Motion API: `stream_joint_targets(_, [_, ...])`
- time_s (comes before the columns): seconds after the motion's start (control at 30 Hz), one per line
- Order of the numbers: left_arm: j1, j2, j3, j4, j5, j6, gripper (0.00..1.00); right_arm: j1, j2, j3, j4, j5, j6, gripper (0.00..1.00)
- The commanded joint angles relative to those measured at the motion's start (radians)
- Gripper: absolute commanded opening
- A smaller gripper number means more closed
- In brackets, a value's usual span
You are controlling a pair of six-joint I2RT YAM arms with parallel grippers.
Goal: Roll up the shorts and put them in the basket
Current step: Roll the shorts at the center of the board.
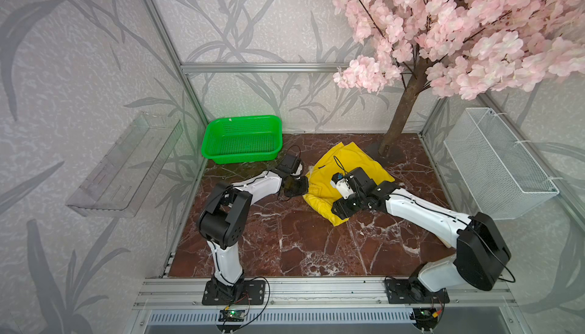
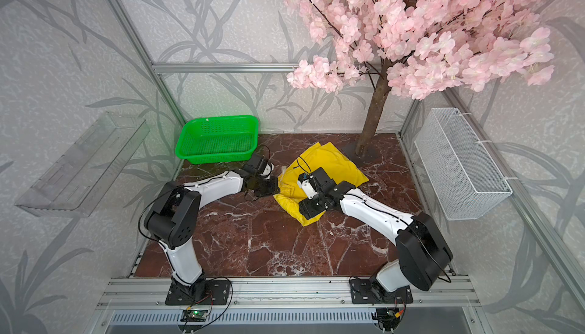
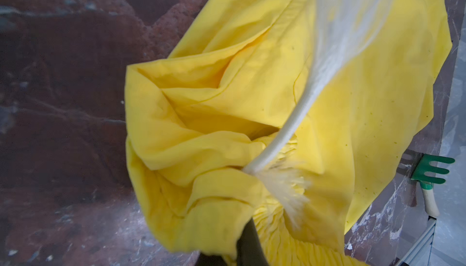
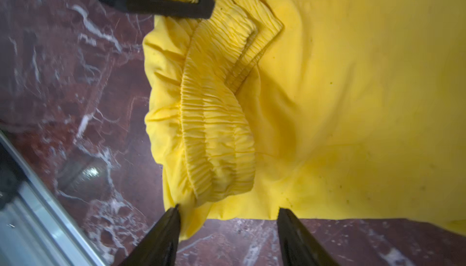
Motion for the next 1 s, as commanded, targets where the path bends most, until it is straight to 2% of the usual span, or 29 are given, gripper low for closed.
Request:
stream_joint_targets(0.0, [-0.009, 0.022, 0.026, -0.066, -0.036, 0.021, 0.0, 0.086, -0.022, 0.041, -0.018, 0.087, -0.042, 0.83])
stream_joint_targets(0.23, [-0.022, 0.028, 0.04, -0.081, -0.047, 0.025, 0.0, 0.127, 0.122, 0.139, 0.01, 0.082, -0.04, 0.85])
stream_joint_targets(0.43, [-0.026, 0.017, 0.041, -0.093, -0.035, 0.025, 0.0, 0.142, 0.263, 0.178, 0.03, 0.174, -0.062, 0.83])
stream_joint_targets(0.53, [-0.026, 0.012, 0.045, -0.109, -0.024, 0.027, 0.0, 0.144, 0.299, 0.156, 0.058, 0.148, -0.049, 0.67])
stream_joint_targets(0.67, [-0.023, -0.004, 0.047, -0.158, -0.018, 0.041, 0.0, 0.144, 0.257, 0.079, 0.12, 0.121, -0.03, 0.23])
stream_joint_targets(0.73, [-0.023, -0.019, 0.035, -0.184, -0.008, 0.05, 0.0, 0.139, 0.242, 0.051, 0.136, 0.114, -0.019, 0.05])
stream_joint_targets(0.77, [-0.022, -0.029, 0.024, -0.192, 0.004, 0.054, 0.0, 0.131, 0.228, 0.039, 0.143, 0.093, -0.011, 0.0])
stream_joint_targets(0.97, [-0.019, -0.132, 0.006, -0.253, 0.053, 0.066, 0.0, 0.06, 0.176, -0.106, 0.303, -0.141, 0.109, 0.0])
